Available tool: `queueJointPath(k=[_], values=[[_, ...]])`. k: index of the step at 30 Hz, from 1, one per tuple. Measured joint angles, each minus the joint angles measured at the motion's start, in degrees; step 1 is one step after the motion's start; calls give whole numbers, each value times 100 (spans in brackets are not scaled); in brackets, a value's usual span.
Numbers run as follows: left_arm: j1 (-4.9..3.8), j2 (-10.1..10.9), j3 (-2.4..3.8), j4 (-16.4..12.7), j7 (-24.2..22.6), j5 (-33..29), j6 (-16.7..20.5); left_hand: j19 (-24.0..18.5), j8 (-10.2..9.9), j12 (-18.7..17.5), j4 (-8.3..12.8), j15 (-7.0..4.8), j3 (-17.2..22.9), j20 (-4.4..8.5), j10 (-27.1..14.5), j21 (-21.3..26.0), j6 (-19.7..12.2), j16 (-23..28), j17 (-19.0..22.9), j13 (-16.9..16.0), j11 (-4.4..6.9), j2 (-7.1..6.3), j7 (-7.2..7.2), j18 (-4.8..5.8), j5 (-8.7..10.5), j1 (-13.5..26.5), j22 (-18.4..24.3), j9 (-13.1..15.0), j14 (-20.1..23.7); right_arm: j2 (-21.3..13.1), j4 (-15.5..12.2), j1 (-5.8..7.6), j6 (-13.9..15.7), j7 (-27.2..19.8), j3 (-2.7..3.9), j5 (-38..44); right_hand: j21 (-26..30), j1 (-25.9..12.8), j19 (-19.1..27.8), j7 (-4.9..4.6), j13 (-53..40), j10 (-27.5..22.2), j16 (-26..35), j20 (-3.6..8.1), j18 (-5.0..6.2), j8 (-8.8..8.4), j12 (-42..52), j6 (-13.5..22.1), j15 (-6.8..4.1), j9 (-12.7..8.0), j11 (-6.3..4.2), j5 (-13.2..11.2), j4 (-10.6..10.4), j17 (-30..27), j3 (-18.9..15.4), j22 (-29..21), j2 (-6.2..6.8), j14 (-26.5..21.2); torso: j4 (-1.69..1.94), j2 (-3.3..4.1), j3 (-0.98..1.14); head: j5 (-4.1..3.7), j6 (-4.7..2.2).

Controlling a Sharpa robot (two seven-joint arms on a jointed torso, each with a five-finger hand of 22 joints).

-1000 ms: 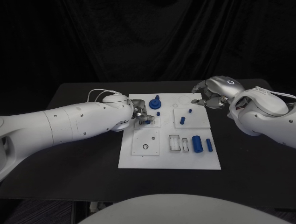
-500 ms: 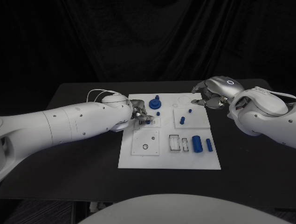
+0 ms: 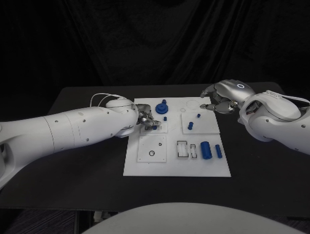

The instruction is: Assemble the parts on the task board

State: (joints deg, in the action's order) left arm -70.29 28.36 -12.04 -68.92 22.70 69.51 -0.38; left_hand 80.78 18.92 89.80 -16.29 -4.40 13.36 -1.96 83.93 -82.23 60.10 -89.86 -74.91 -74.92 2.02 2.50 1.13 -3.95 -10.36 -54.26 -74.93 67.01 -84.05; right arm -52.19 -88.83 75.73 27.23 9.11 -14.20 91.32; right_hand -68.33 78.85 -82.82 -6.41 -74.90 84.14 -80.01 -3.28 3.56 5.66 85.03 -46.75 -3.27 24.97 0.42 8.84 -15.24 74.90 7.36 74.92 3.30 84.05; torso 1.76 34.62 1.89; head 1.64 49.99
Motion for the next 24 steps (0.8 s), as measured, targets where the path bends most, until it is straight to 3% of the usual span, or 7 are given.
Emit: queueJointPath(k=[7, 13, 17, 21, 24], values=[[6, 68, -5, -80, -22, 0, 69, 22, 50, 0, -18, -2, -81, 22, 0, 0, 21, 0, 0, 0, 0, 20, -21, 0, 12, 20, 0, 64, 2, -10, -1, -1, -4, 4, 1, 0, 0, 0, 0, 0, 0, 0, 0, 0, 0, 0, -22, 0, 0, -9, 0, 0, 0, 1, 0, 0, 0, 0, 0, 1, 1, -19, 0], [-6, 352, -8, -423, -61, 0, 344, 105, 143, 0, -6, -43, -212, 61, 0, -29, 51, 0, 0, 0, 44, 20, -52, 0, 78, 20, 1, 220, -1, -55, -16, -1, -4, 5, 1, 0, 0, 0, 0, 0, -5, 0, 0, 0, 1, 0, -22, 0, 0, -8, 0, 0, 0, 5, 0, -1, 0, 0, -3, 1, 1, -9, 0], [-165, 579, -3, -641, -86, -1, 551, 127, 193, 0, -7, -74, -279, 83, 20, -48, 71, 0, 1, 0, 64, -18, -71, 0, 78, -17, 1, 317, 9, -80, -23, -2, -3, 8, 0, 0, 0, 0, 0, 0, -4, 0, 0, 0, 0, 0, -22, 0, 0, -8, 0, 0, 0, 4, 0, -1, 0, 0, -3, 1, 1, 1, 0], [-427, 802, 8, -801, -89, -2, 702, 168, 235, 0, -27, -84, -354, 102, 0, -54, 71, 0, 0, 0, 85, -18, -71, 5, 133, -17, 1, 395, 0, -104, -26, -2, -2, 11, -1, 0, 0, 0, 0, 0, -4, 0, 0, 0, 0, 0, -44, 0, 0, -8, 0, 0, 0, 4, 0, -1, 0, 0, -6, 2, 0, 35, 0], [-553, 899, 14, -822, -79, -1, 759, 178, 238, 0, -46, -83, -381, 93, 0, -78, 71, 0, 1, 0, 85, -18, -72, 95, 144, -17, 1, 437, 0, -107, -26, -2, -2, 14, -1, 0, 0, 0, 0, 0, -4, 0, 0, 0, 0, 0, -44, 0, 0, -13, 0, 0, 0, 4, 0, -1, 0, 0, -7, 2, -1, 57, 0]])
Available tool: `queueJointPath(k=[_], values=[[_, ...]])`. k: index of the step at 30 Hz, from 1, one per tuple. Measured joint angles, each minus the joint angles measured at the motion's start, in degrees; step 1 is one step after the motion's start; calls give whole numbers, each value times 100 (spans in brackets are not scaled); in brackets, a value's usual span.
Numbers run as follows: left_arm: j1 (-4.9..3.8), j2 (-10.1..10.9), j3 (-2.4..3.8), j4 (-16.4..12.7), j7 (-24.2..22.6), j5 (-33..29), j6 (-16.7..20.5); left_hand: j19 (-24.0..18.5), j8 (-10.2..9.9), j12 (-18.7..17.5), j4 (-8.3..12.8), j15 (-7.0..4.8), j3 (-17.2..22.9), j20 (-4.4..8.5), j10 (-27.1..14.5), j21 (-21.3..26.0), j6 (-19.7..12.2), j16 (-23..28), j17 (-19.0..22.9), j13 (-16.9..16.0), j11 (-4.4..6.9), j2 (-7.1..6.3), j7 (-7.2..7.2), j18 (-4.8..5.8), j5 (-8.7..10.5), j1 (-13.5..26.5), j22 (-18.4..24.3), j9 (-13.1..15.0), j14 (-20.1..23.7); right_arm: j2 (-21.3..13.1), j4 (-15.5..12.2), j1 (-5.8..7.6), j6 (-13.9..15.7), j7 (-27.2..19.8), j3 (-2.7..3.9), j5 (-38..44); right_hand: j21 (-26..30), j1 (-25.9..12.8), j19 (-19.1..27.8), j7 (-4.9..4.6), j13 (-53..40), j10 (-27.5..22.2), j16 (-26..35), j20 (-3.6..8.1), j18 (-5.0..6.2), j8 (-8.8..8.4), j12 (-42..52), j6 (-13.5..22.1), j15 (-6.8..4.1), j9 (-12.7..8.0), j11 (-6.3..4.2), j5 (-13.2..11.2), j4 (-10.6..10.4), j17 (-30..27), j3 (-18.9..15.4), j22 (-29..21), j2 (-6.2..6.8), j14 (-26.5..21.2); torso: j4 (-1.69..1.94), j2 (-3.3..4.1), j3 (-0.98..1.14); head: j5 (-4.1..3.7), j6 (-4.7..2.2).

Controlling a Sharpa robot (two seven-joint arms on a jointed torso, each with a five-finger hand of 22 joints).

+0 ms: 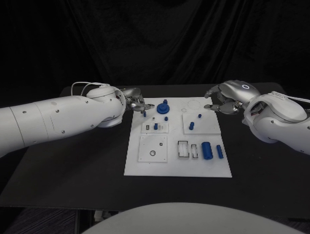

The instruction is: Assemble the parts on the task board

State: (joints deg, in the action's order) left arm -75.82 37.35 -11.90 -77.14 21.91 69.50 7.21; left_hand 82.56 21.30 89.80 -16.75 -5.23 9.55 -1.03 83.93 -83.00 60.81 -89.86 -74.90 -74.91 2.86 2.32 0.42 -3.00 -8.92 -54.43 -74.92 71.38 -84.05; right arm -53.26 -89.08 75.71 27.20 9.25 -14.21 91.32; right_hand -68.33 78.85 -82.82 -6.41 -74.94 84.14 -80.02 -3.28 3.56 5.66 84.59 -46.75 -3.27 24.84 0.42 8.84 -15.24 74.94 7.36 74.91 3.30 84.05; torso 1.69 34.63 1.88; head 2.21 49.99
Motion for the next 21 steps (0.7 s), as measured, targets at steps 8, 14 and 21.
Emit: queueJointPath(k=[8, 14, 21], values=[[-96, -46, -6, 270, 75, 0, -45, 0, 0, 0, 1, 0, -45, 0, 0, 0, 0, 0, -4, 0, 0, 0, 0, -1, 34, 0, 0, 31, 0, 38, 13, 0, -1, 4, 0, 0, 0, 0, 0, 0, 1, 0, 0, 0, 0, 0, 0, 0, 0, -1, 0, 0, 0, -1, 0, 0, 0, 0, -5, -7, 7, 22, 0], [-104, -271, -18, 663, 157, 0, -215, -1, 0, 0, 33, 1, -78, 0, 0, 0, 0, 0, -4, 0, 0, 0, 0, -2, 34, 0, 1, 67, 0, 39, 14, 0, -3, 5, 2, 0, 23, 0, 0, 0, 1, 0, 18, 0, 0, 0, 0, 0, 0, -1, 0, 0, 0, -1, 0, -1, 0, 0, 5, 6, 6, -35, 0], [-104, -541, -21, 1123, 202, 0, -436, -1, 0, 0, 31, 1, -155, 0, 0, 1, -73, 0, -4, 0, -1, 0, 10, -2, 123, 0, 1, 117, 0, 40, 10, 0, -5, 5, 2, 0, 23, 0, 0, 0, 1, 0, 35, 0, 0, 0, 0, 0, 0, -1, 0, 0, 0, -1, 0, -1, 0, 0, 3, 23, -3, -28, 0]])
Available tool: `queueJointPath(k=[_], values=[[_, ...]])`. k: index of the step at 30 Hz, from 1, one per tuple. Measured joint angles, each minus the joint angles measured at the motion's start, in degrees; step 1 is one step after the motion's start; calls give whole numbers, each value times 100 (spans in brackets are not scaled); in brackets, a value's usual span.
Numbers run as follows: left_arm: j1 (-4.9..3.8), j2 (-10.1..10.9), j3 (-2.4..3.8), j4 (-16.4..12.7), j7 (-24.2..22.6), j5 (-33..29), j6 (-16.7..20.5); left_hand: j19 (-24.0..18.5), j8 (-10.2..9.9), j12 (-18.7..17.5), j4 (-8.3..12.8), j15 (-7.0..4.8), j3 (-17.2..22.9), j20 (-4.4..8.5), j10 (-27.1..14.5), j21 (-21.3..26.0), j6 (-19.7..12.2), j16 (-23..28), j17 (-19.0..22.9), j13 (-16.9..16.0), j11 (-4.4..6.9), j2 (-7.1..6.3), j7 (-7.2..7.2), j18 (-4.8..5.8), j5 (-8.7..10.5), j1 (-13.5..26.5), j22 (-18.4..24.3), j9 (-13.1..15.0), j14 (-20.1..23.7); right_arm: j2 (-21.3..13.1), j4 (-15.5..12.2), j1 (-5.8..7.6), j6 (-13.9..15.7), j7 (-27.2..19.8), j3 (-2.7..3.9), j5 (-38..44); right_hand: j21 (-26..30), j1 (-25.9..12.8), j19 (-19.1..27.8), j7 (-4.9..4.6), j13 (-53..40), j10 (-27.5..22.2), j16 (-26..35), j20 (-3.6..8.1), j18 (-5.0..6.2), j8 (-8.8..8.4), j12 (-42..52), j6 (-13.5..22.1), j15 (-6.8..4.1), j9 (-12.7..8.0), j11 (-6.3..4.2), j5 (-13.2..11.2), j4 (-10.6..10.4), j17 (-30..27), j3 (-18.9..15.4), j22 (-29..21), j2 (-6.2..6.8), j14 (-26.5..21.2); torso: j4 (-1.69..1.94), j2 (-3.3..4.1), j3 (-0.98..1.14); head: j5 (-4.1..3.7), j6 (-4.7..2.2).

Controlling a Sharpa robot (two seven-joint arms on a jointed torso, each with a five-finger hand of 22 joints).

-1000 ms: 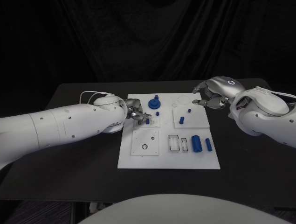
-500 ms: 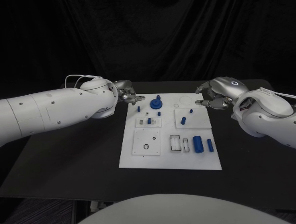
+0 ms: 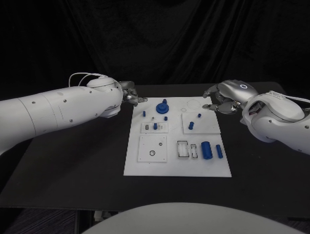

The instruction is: Assemble the parts on the task board

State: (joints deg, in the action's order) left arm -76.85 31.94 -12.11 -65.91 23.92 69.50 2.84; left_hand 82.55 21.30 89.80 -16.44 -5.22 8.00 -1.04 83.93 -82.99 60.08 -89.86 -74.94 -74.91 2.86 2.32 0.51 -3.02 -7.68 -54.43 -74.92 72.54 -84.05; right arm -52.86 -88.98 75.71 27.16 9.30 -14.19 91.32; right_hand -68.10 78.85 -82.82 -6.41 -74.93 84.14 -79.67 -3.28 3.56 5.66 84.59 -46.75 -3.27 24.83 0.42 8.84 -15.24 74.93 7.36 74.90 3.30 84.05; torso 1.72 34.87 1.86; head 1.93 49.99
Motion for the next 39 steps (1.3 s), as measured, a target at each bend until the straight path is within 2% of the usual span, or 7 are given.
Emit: queueJointPath(k=[11, 21, 30, 39], values=[[60, -214, -2, 377, -3, 0, -277, 0, -148, 0, 1, 0, -161, 0, 0, 27, -245, 0, 1, 0, 0, 28, 87, -1, 56, -28, 0, 39, 0, 1, -4, 0, -5, 0, 0, 0, 0, 0, 0, 0, 1, 0, 0, 0, 0, 0, -28, 0, 0, -5, 0, 0, 0, -1, 0, 4, 0, 0, -24, 64, -35, 20, 0], [149, -301, -3, 521, -26, 0, -473, -43, -307, 0, 2, 1, -265, -43, -2, 55, -369, 0, 1, 0, -40, 57, 123, -2, 77, -105, 0, 18, 0, 11, -9, 0, -8, -1, -1, -19, 0, 0, 0, 0, 1, 0, 0, 0, 1, 0, -53, 0, 0, -5, 0, 0, 0, -1, 0, 4, 0, 0, -46, 130, -58, 36, 0], [210, -343, -3, 598, -66, 0, -555, -43, -334, 0, 0, 21, -269, -43, 14, 55, -388, 0, 2, 0, -56, 58, 142, -2, 77, -106, 1, 2, 21, 9, -11, 0, -11, -2, 0, -66, 0, 0, 0, 0, 1, 0, 0, 0, 0, 0, -54, 0, 0, -4, 0, 0, 0, -1, 0, 3, 0, 0, -57, 157, -56, 31, 0], [220, -343, -3, 610, -125, 0, -559, -43, -334, 0, 16, 21, -284, -43, 14, 77, -388, 0, 2, 0, -56, 87, 142, -2, 76, -135, 1, -4, 21, 14, -8, 0, -16, -4, 0, -88, 0, 0, 0, 0, 2, 0, 0, 0, 0, 0, -54, 0, 0, -12, 0, 0, 16, -1, -16, 2, 0, 0, -59, 153, -52, 14, 0]])
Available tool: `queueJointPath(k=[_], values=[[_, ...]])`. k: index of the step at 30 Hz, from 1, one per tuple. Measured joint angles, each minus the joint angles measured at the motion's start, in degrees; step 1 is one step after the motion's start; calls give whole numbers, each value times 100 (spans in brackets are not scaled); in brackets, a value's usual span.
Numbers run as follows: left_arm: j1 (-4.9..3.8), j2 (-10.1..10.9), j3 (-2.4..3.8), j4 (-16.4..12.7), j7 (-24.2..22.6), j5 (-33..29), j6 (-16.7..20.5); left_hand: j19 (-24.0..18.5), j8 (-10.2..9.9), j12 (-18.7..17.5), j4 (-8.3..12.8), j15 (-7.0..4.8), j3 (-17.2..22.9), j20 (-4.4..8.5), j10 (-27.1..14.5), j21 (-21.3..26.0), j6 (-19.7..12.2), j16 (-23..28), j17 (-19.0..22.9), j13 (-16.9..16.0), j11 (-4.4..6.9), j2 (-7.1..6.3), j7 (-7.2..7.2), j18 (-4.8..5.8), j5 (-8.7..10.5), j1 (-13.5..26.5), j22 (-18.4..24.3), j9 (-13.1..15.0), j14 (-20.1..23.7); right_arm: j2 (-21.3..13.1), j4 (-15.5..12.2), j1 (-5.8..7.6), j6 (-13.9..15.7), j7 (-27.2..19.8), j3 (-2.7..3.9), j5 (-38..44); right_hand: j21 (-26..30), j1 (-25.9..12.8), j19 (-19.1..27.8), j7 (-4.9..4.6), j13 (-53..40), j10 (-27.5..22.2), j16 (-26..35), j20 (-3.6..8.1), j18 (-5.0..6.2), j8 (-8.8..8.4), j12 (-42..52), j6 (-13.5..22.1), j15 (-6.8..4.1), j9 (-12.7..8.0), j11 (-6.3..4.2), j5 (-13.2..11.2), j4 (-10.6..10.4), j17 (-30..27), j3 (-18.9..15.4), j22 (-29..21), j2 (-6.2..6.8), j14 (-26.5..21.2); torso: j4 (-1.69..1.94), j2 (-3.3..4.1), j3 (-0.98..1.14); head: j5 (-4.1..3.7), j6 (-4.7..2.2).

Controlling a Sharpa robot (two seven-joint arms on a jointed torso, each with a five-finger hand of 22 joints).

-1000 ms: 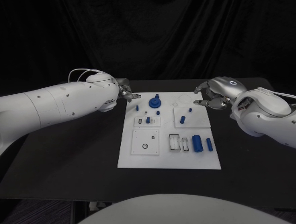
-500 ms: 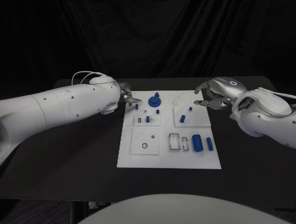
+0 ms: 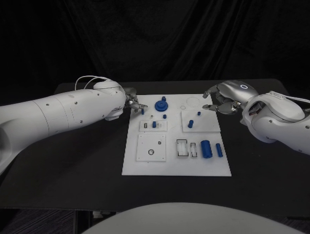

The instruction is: Assemble the parts on the task board

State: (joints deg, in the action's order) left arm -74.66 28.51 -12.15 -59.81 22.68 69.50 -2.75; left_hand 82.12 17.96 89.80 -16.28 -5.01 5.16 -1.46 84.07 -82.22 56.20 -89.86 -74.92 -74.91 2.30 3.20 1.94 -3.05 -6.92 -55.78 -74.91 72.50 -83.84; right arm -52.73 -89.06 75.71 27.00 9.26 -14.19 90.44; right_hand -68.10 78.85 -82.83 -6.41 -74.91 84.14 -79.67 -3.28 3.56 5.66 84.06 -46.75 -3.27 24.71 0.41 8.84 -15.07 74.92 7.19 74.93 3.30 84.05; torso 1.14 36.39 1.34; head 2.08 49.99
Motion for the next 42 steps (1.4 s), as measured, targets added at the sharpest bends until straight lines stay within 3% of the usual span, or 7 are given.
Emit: queueJointPath(k=[42], values=[[26, -107, 1, 123, -156, 0, -38, -40, -177, 0, 96, 21, -30, -40, -20, 45, 1, 0, 1, 0, -19, 100, 0, -1, -321, -342, 0, -46, -21, 18, 6, 0, -41, -1, -2, -18, 31, 0, 0, 20, 1, 0, 0, 0, -1, 0, -24, -20, 0, -4, 0, 0, 0, -1, 0, -2, 0, 0, -1, 2, 0, -42, 0]])
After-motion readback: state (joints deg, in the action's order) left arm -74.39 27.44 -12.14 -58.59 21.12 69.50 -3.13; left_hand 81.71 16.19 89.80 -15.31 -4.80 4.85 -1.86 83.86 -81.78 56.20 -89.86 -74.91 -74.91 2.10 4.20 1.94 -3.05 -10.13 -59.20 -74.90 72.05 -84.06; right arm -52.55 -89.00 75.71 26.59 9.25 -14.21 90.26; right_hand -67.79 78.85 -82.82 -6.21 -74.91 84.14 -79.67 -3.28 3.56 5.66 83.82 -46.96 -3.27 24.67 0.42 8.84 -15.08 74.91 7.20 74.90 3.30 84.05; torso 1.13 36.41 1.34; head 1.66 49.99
